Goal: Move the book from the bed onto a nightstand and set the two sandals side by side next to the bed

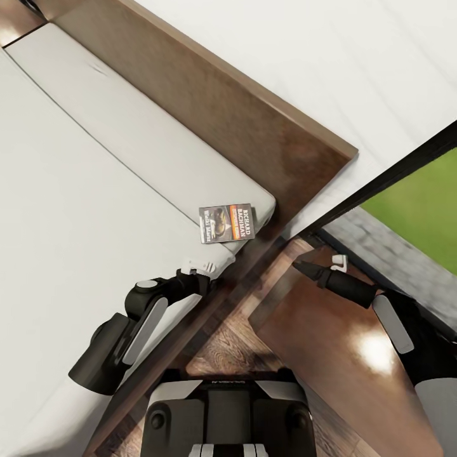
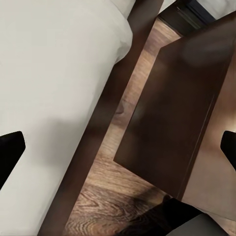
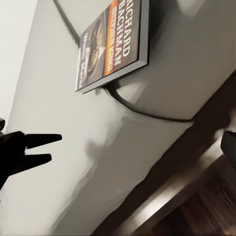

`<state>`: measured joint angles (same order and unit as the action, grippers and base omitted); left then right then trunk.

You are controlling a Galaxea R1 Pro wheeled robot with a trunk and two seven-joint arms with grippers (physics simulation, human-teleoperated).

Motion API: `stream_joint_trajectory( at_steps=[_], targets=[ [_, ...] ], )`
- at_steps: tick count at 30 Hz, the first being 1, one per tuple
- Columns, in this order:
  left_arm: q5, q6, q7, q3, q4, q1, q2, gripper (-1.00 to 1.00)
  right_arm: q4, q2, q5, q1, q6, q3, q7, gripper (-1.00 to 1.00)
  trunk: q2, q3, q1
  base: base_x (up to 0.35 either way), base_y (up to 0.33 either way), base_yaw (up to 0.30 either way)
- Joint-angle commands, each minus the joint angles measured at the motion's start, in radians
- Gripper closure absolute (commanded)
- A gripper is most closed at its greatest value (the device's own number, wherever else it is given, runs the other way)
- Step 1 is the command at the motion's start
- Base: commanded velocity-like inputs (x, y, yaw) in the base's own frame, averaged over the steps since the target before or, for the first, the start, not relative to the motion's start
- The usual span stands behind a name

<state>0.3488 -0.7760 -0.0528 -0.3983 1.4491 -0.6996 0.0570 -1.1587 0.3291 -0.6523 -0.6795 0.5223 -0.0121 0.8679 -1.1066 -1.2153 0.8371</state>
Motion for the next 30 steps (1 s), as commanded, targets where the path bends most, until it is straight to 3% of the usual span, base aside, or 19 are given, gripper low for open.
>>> stream_joint_trajectory(
  at_steps=[1, 14, 30],
  targets=[
    [-0.004, -0.004, -0.004, -0.001, 0.001, 0.000, 0.000, -1.00, -0.001, 0.001, -0.009, 0.000, 0.014, 0.000, -0.001, -1.00, 0.000, 0.000, 0.000, 0.000, 0.000, 0.000],
    [-0.004, -0.002, -0.004, -0.001, -0.006, -0.001, -0.002, -1.00, -0.003, 0.001, -0.010, 0.000, 0.054, 0.103, 0.001, -1.00, 0.000, 0.000, 0.000, 0.000, 0.000, 0.049],
    [-0.004, -0.002, -0.004, -0.001, -0.007, 0.000, 0.000, -1.00, -0.003, 0.001, -0.010, 0.000, 0.055, 0.112, 0.002, -1.00, 0.000, 0.000, 0.000, 0.000, 0.000, 0.007]
  ],
)
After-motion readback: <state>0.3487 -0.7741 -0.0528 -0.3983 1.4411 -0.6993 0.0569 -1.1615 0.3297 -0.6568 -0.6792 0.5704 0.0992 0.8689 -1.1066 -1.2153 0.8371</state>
